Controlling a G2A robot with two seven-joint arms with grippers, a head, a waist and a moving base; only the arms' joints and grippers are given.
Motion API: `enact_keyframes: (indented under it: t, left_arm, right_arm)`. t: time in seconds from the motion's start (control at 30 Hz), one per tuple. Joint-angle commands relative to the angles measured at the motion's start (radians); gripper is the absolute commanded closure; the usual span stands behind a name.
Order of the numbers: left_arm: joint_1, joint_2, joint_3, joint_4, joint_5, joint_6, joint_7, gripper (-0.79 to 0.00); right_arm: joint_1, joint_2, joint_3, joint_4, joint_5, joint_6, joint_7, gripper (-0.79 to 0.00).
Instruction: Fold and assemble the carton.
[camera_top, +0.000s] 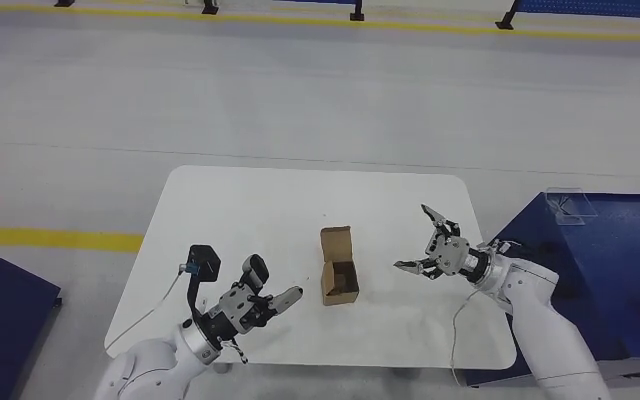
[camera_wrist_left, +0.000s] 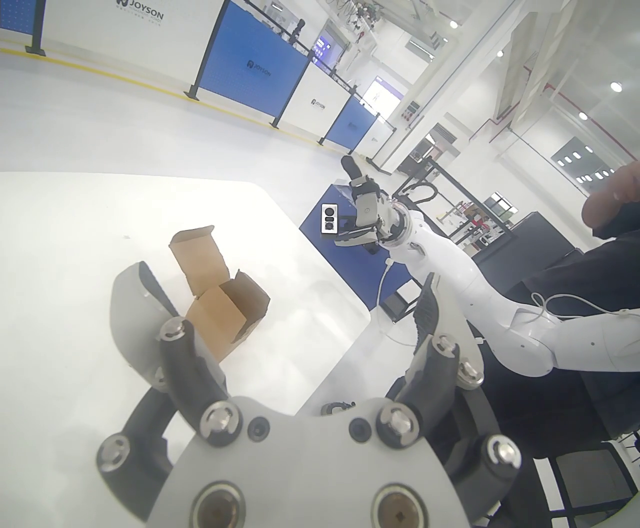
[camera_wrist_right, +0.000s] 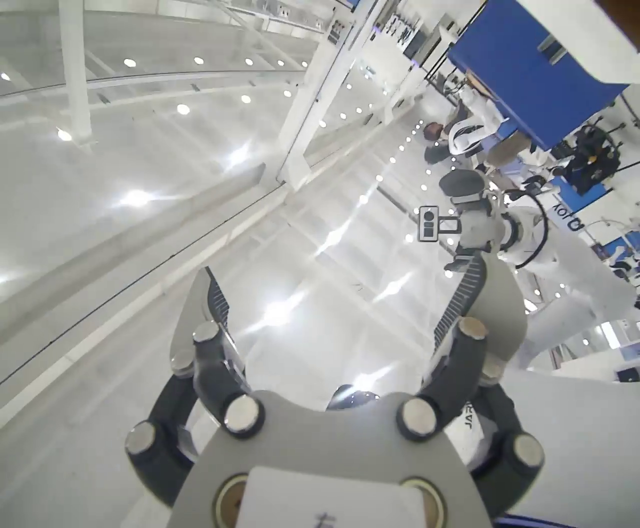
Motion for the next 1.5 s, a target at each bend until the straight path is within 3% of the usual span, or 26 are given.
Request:
enact_keyframes:
  t: [0.0,0.2,0.27,0.3,0.37,0.5,0.67,0.8,1.0,1.47]
  left_arm:
    - [0.0,0.0,0.0,0.0,0.0,0.0,0.0,-0.785]
    - [-0.004,0.001,-0.005,0.005,0.028,0.012,-0.002,-0.785]
    - [-0.031,0.001,0.018,0.006,0.212,0.082,-0.011,-0.785]
    - [-0.058,0.0,0.04,0.014,0.414,0.171,-0.021,-0.785]
    - [-0.105,-0.011,0.159,0.048,0.657,0.304,-0.056,-0.785]
    - [-0.264,-0.049,0.337,0.192,0.819,0.451,-0.147,-0.785]
    - [-0.416,-0.103,0.486,0.386,0.901,0.586,-0.197,-0.785]
    - [-0.486,-0.138,0.547,0.484,0.868,0.605,-0.19,-0.785]
    - [-0.528,-0.172,0.594,0.547,0.86,0.622,-0.197,-0.785]
    - [-0.545,-0.213,0.619,0.573,0.92,0.635,-0.226,-0.785]
  right_arm:
    - [0.0,0.0,0.0,0.0,-0.002,-0.001,-0.11,-0.785]
    - [0.0,0.001,0.001,-0.002,-0.016,-0.012,-0.122,-0.785]
    - [-0.006,0.007,-0.005,-0.054,-0.175,-0.085,-0.208,-0.785]
    - [-0.012,0.012,-0.014,-0.089,-0.267,-0.116,-0.226,-0.785]
    - [-0.021,0.023,-0.04,-0.15,-0.51,-0.204,-0.286,-0.785]
    - [-0.031,0.032,-0.134,-0.199,-0.914,-0.324,-0.417,-0.785]
    - [-0.031,0.032,-0.134,-0.199,-0.914,-0.324,-0.417,-0.785]
    - [-0.043,0.045,-0.206,-0.214,-1.219,-0.346,-0.414,-0.785]
    - [-0.04,0.052,-0.276,-0.216,-1.422,-0.384,-0.299,-0.785]
    - [0.003,0.022,-0.396,-0.168,-1.523,-0.398,-0.257,-0.785]
